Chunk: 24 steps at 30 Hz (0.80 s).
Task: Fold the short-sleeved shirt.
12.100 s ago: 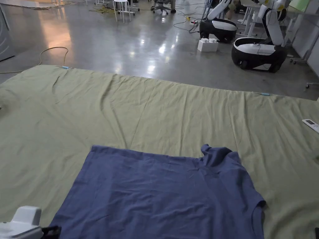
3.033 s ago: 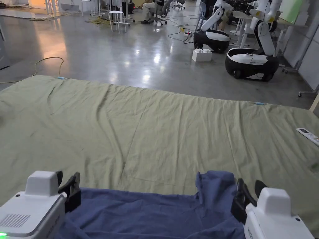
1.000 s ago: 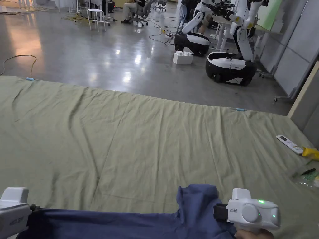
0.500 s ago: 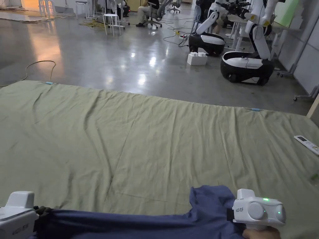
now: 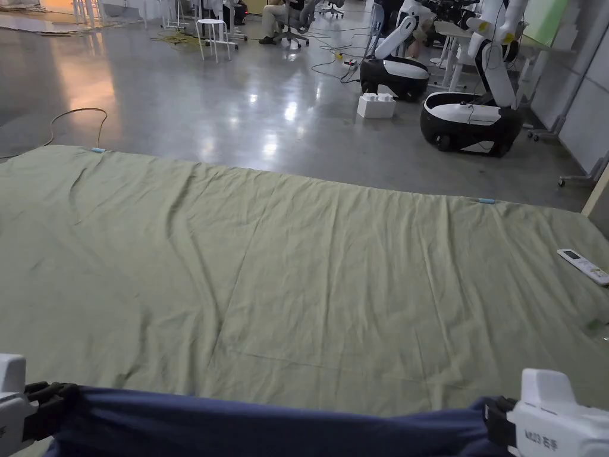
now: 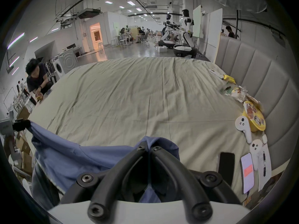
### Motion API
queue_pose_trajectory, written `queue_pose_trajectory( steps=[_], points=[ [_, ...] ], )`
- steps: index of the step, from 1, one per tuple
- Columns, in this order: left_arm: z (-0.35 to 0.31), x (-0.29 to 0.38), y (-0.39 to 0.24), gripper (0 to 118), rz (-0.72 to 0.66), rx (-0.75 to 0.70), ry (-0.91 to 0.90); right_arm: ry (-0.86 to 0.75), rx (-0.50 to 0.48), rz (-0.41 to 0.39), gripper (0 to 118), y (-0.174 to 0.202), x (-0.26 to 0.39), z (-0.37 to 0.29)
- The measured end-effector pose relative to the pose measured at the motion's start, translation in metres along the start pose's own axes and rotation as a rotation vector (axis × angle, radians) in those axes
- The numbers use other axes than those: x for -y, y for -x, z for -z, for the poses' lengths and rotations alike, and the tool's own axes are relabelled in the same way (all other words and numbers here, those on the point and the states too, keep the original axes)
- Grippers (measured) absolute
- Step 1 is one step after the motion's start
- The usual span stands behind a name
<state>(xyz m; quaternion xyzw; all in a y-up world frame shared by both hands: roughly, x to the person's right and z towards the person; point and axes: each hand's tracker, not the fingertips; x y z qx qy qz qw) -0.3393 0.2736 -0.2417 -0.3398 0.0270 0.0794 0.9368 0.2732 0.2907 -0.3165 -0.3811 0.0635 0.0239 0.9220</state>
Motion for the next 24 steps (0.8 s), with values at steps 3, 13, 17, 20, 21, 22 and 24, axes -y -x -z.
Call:
queue_pose_trajectory(
  steps=[3,13,17,20,21,22,24],
  points=[
    [-0.010,0.015,0.004,5,0.009,0.014,0.018,0.023,0.001,-0.014,2,-0.002,0.024,-0.017],
    [-0.015,0.074,0.023,5,0.058,0.037,0.141,0.220,0.049,-0.080,2,0.015,0.113,-0.027],
    [-0.014,0.090,0.021,5,0.071,0.026,0.177,0.259,0.069,-0.074,2,0.018,0.137,-0.017],
    [-0.006,0.100,0.017,6,0.091,0.010,0.216,0.268,0.070,-0.071,2,0.022,0.146,-0.008],
    [-0.002,0.102,0.017,6,0.098,0.007,0.221,0.265,0.073,-0.074,2,0.023,0.147,-0.005],
    [0.003,0.106,0.019,6,0.104,0.004,0.223,0.266,0.077,-0.068,2,0.024,0.148,-0.001],
    [0.012,0.110,0.019,6,0.107,-0.008,0.233,0.254,0.079,-0.055,3,0.024,0.150,0.004]
  ],
)
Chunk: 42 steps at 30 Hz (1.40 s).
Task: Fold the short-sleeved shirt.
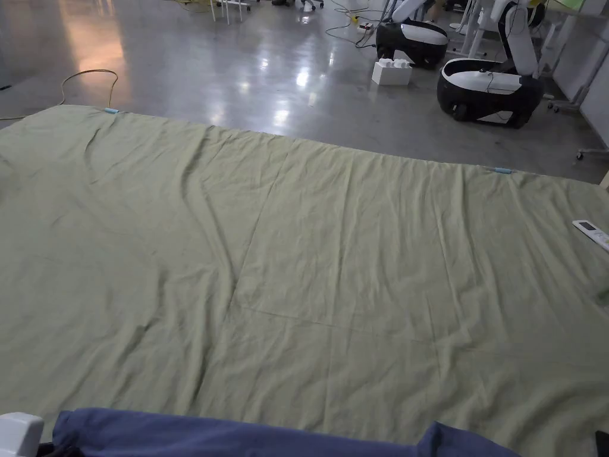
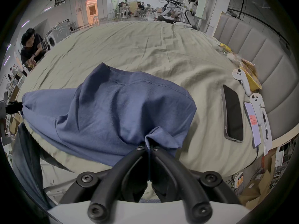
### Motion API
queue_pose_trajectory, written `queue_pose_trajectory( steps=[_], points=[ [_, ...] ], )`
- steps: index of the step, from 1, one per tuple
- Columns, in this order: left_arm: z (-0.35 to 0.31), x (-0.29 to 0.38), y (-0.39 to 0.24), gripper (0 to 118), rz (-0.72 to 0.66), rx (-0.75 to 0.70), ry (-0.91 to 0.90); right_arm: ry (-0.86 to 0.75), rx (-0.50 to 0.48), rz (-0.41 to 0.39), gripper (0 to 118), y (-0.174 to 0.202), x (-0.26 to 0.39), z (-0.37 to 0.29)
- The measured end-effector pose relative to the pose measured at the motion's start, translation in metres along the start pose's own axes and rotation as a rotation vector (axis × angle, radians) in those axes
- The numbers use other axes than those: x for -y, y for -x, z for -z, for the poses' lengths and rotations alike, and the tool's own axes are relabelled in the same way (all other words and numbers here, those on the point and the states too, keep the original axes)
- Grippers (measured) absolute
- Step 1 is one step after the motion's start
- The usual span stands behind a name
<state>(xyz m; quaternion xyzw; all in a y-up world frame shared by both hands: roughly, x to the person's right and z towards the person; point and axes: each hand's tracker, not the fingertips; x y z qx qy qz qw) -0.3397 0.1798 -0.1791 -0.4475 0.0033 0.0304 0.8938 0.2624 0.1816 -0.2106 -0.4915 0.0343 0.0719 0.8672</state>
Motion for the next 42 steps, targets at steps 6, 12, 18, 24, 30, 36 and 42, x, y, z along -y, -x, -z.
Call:
queue_pose_trajectory(
  steps=[6,12,18,24,30,36,42],
  points=[
    [-0.009,-0.003,-0.007,47,-0.060,-0.005,-0.035,-0.025,0.080,0.000,53,0.010,-0.008,-0.020],
    [-0.034,-0.048,-0.022,66,-0.052,-0.051,-0.282,-0.336,0.134,0.060,84,0.025,-0.053,-0.079],
    [-0.050,-0.098,-0.082,66,0.058,-0.159,-0.507,-0.692,0.133,0.075,84,0.059,-0.103,-0.104],
    [-0.073,-0.131,-0.136,55,0.025,-0.211,-0.735,-0.933,0.179,0.093,66,0.093,-0.137,-0.115],
    [-0.094,-0.139,-0.156,5,0.006,-0.207,-0.902,-1.044,0.176,0.100,9,0.106,-0.148,-0.124],
    [-0.096,-0.141,-0.152,2,-0.004,-0.215,-0.879,-1.042,0.175,0.107,1,0.105,-0.153,-0.121],
    [-0.088,-0.134,-0.114,2,-0.038,-0.179,-0.731,-1.024,0.170,0.099,0,0.098,-0.149,-0.118]
  ],
)
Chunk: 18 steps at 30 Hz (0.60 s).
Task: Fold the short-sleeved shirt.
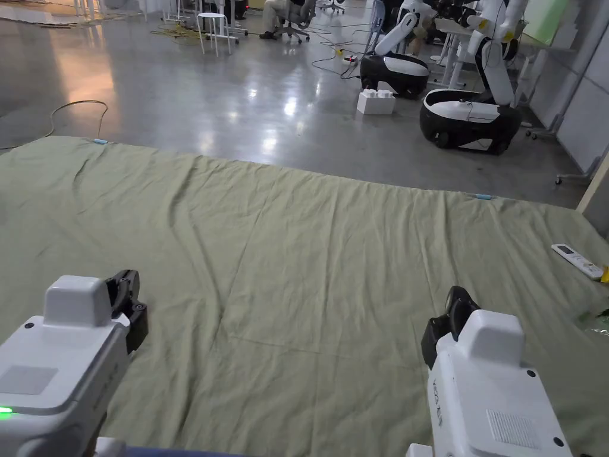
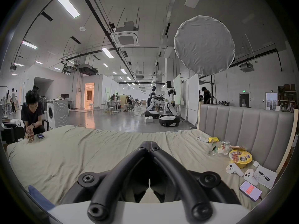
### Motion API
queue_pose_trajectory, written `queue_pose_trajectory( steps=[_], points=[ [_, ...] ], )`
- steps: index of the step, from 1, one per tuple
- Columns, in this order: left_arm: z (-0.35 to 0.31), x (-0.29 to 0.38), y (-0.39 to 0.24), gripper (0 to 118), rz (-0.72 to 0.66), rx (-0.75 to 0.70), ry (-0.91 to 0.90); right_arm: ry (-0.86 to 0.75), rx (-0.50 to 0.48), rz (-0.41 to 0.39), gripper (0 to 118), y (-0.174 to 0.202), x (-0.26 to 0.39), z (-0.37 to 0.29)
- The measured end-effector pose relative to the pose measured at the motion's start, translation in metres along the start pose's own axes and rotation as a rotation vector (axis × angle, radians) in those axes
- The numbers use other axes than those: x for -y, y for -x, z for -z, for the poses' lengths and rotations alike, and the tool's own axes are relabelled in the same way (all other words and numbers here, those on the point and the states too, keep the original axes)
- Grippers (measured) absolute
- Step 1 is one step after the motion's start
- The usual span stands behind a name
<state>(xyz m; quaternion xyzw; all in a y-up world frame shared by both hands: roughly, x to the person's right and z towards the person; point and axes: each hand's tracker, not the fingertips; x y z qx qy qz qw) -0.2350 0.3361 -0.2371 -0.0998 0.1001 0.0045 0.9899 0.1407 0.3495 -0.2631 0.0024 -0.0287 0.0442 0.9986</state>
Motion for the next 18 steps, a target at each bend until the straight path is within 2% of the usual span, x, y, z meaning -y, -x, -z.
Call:
queue_pose_trajectory(
  steps=[4,6,10,14,15,18],
  points=[
    [0.001,0.016,0.037,2,-0.036,-0.008,0.158,0.017,-0.003,-0.016,0,-0.001,0.005,0.001],
    [0.001,0.026,0.061,2,-0.100,0.040,0.257,0.034,-0.013,-0.006,0,0.000,0.009,0.001],
    [0.003,0.051,0.099,2,-0.196,0.073,0.486,0.051,-0.024,-0.033,0,0.004,0.016,0.003],
    [0.002,0.073,0.127,6,-0.235,0.111,0.599,0.091,-0.045,-0.015,0,0.007,0.021,0.005],
    [0.004,0.079,0.135,12,-0.267,0.143,0.627,0.092,-0.051,-0.022,0,0.009,0.023,0.005],
    [0.018,0.100,0.159,59,-0.402,0.187,0.713,0.106,-0.067,-0.030,0,0.014,0.025,0.006]
  ],
)
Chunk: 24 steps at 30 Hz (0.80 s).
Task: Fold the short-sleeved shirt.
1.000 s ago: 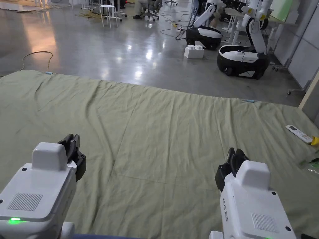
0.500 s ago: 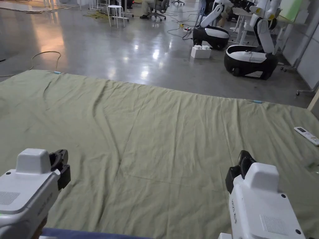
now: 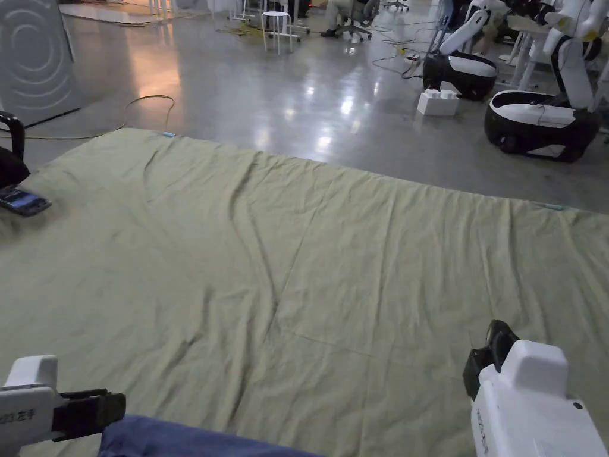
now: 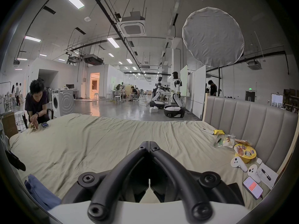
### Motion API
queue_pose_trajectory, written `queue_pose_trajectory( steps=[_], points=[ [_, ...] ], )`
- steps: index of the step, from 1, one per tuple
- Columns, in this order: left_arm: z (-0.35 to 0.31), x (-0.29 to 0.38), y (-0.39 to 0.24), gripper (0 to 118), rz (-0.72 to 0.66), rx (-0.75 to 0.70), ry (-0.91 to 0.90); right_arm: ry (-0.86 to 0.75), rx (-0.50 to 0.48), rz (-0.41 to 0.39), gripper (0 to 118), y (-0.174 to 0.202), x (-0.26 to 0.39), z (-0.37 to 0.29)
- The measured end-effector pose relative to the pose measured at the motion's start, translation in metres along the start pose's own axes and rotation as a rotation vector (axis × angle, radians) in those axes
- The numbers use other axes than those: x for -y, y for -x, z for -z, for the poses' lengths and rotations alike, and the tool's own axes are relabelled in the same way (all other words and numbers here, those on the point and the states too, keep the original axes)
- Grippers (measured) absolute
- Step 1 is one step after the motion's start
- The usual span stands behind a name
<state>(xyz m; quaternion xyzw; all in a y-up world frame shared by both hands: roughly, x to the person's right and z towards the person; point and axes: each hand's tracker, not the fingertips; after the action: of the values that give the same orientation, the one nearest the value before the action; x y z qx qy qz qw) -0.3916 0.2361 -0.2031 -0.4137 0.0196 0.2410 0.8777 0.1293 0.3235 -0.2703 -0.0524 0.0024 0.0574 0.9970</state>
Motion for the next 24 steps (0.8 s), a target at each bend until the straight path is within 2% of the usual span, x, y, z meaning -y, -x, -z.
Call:
queue_pose_trajectory(
  steps=[1,2,6,9,12,13,16,18,19,22,24],
  points=[
    [0.006,0.000,0.007,72,-0.030,0.018,0.025,0.006,-0.006,-0.001,0,0.002,0.000,0.000],
    [0.012,0.002,0.016,74,-0.058,0.067,0.046,0.010,-0.008,-0.004,0,0.003,0.001,0.001],
    [0.044,0.008,0.057,75,-0.180,0.242,0.163,0.019,-0.019,-0.022,0,0.008,0.002,0.000],
    [0.068,0.023,0.067,75,-0.269,0.289,0.238,0.029,-0.027,-0.025,0,0.009,0.003,-0.001],
    [0.068,0.027,0.075,75,-0.323,0.377,0.158,0.035,-0.028,-0.028,0,0.010,0.004,-0.002],
    [0.046,0.026,0.054,73,-0.352,0.400,0.166,0.037,-0.027,-0.029,0,0.010,0.004,-0.002],
    [0.043,0.032,0.044,56,-0.357,0.432,0.164,0.039,-0.028,-0.029,0,0.010,0.004,-0.002],
    [0.049,0.036,0.035,44,-0.307,0.378,0.183,0.045,-0.029,-0.029,0,0.011,0.005,-0.001],
    [0.053,0.040,0.032,17,-0.290,0.344,0.201,0.048,-0.032,-0.027,0,0.011,0.006,-0.001],
    [0.063,0.035,0.046,13,-0.358,0.363,0.168,0.054,-0.034,-0.023,0,0.010,0.006,-0.001],
    [0.056,0.031,0.039,12,-0.317,0.341,0.162,0.057,-0.034,-0.023,0,0.009,0.006,-0.001]
  ],
)
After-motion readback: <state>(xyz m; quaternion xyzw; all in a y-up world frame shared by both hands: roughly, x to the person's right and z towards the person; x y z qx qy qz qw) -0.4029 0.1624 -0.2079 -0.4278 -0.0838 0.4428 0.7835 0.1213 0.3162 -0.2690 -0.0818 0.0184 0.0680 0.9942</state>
